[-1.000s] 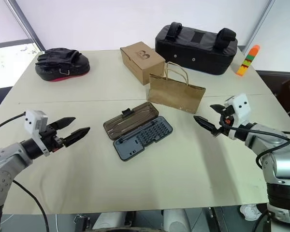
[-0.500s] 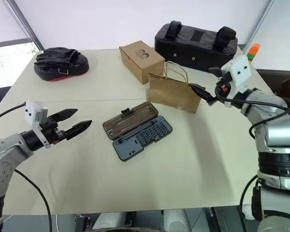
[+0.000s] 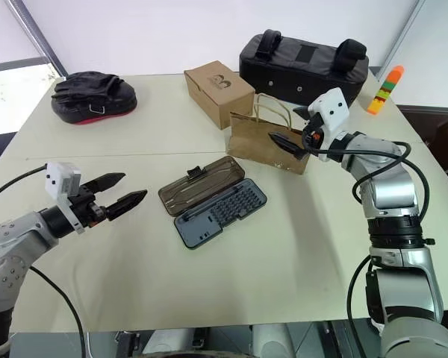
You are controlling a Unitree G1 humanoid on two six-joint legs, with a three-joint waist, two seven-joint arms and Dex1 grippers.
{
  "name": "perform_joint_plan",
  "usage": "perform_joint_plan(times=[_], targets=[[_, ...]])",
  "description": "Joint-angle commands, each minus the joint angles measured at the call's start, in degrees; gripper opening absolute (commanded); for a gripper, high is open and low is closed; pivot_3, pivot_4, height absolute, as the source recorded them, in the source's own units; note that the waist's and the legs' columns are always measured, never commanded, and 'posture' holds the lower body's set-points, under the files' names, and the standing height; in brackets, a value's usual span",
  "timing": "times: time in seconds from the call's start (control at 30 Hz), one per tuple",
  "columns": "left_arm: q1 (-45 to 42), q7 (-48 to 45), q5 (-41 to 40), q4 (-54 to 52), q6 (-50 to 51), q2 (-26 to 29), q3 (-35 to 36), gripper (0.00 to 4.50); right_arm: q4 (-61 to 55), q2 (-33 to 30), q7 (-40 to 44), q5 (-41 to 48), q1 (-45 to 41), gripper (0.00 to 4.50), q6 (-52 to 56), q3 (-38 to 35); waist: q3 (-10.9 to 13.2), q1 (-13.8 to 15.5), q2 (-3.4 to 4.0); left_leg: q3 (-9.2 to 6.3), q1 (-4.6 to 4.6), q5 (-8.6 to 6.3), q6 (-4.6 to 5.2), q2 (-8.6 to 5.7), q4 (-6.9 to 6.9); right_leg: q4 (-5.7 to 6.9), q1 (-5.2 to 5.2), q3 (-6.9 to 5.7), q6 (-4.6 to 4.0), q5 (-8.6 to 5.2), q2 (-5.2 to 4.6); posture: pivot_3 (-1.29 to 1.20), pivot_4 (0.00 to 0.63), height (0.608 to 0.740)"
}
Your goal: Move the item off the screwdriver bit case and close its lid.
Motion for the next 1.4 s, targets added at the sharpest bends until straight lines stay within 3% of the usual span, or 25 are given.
perform_joint_plan(times=[0.03,0.2,0.5,0.8,1.13,1.4], targets=[[0.50,0.50,-0.16,-1.93,-1.01,0.03,1.21,4.50,0.50,0.35,-0.70,-0.95,-2.22,2.58,-2.99,-1.10,0.00,0.02,0.00,0.00,-0.01,0.00,0.00,-0.01,0.00,0.00,0.00,0.00,0.00,0.00,0.00,0.00,0.150,0.740],[0.67,-0.83,-2.82,-3.20,0.81,0.84,1.50,4.50,1.85,1.15,-0.74,-1.32,-3.09,0.02,-4.23,-0.95,0.00,-0.09,0.00,0.00,-0.01,0.02,-0.03,-0.01,-0.04,0.00,-0.03,0.00,0.00,0.00,0.00,0.00,0.150,0.740],[0.79,-1.38,-3.54,-3.31,1.61,1.49,0.33,4.50,9.50,1.52,-4.64,-4.46,-7.58,0.02,-9.31,-2.44,0.00,-0.21,0.00,0.01,0.04,0.10,-0.15,-0.01,-0.19,0.02,-0.08,0.02,-0.02,0.00,0.03,0.00,0.150,0.740],[-1.98,-2.29,-4.28,-4.32,2.13,1.11,-3.06,4.50,25.18,-4.49,-9.56,-8.47,-15.40,0.02,-19.67,-5.69,0.00,-0.15,0.00,0.03,-0.01,0.30,-0.49,-0.06,-0.24,-0.03,-0.09,0.02,-0.03,0.00,0.01,0.00,0.150,0.740],[-5.86,-4.42,-5.74,-7.18,3.56,0.53,-10.48,4.50,33.60,-11.72,-14.99,-10.48,-11.90,0.02,-23.04,-9.36,0.00,-0.22,0.00,0.08,0.00,0.31,-0.48,-0.03,-0.24,0.00,-0.09,0.05,-0.04,-0.01,0.03,0.00,0.150,0.740],[-7.39,-5.29,-4.96,-4.88,2.97,0.49,-11.38,4.50,41.97,-17.31,-20.59,-13.47,-9.51,0.02,-25.37,-9.69,0.00,-0.33,0.01,0.16,0.04,0.31,-0.47,-0.03,-0.24,0.03,-0.08,0.11,-0.04,-0.01,0.05,0.00,0.150,0.740]])
